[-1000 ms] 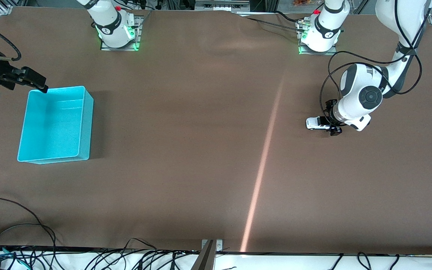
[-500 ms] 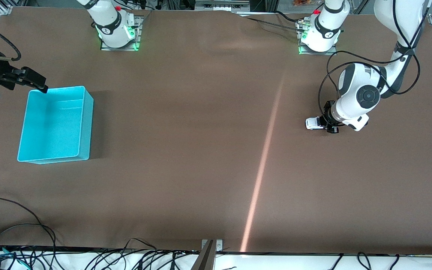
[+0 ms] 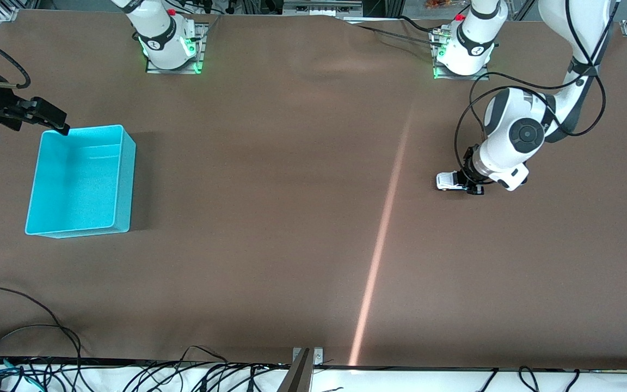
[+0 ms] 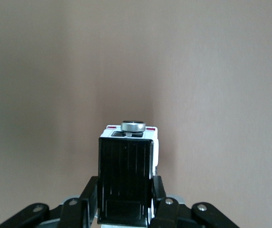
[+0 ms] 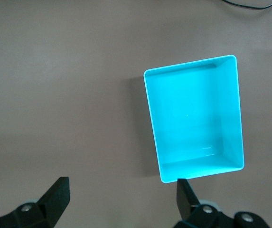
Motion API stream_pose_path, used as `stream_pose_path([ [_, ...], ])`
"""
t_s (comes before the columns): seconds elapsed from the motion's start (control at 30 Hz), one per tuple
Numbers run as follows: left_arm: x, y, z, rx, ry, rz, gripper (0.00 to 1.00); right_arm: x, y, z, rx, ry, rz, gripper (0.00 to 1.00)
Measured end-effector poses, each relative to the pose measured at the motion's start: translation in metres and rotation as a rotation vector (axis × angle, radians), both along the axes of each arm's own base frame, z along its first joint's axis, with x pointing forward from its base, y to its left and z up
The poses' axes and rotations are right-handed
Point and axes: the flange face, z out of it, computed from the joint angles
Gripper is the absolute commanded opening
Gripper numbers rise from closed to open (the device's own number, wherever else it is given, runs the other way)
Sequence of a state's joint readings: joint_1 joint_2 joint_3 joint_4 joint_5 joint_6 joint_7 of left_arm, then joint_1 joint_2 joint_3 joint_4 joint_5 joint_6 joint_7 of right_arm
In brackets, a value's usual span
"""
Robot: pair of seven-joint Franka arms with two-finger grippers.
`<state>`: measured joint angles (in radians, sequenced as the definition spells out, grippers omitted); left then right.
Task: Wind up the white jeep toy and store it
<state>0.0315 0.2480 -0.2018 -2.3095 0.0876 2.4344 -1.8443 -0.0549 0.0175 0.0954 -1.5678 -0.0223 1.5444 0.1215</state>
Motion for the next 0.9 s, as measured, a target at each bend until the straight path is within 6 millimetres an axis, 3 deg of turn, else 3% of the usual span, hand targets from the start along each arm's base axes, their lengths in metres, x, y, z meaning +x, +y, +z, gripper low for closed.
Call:
stream_pose_path([
  [0.17,-0.005,-0.024,0.001,-0.005,-0.001,-0.010,0.19,0.000,0.000,0.000,0.000,0.000,0.000,1.00],
  [0.47,-0.013,-0.050,-0.006,-0.012,-0.007,-0.002,0.19,0.000,-0.001,-0.001,0.000,0.001,-0.001,1.00],
  [0.73,-0.016,-0.056,-0.023,0.009,-0.017,0.026,0.20,0.000,-0.002,-0.001,0.000,0.001,-0.003,1.00],
  [0.9,-0.017,-0.057,-0.023,0.014,-0.020,0.025,0.19,0.001,-0.002,-0.001,0.000,0.002,-0.003,1.00],
])
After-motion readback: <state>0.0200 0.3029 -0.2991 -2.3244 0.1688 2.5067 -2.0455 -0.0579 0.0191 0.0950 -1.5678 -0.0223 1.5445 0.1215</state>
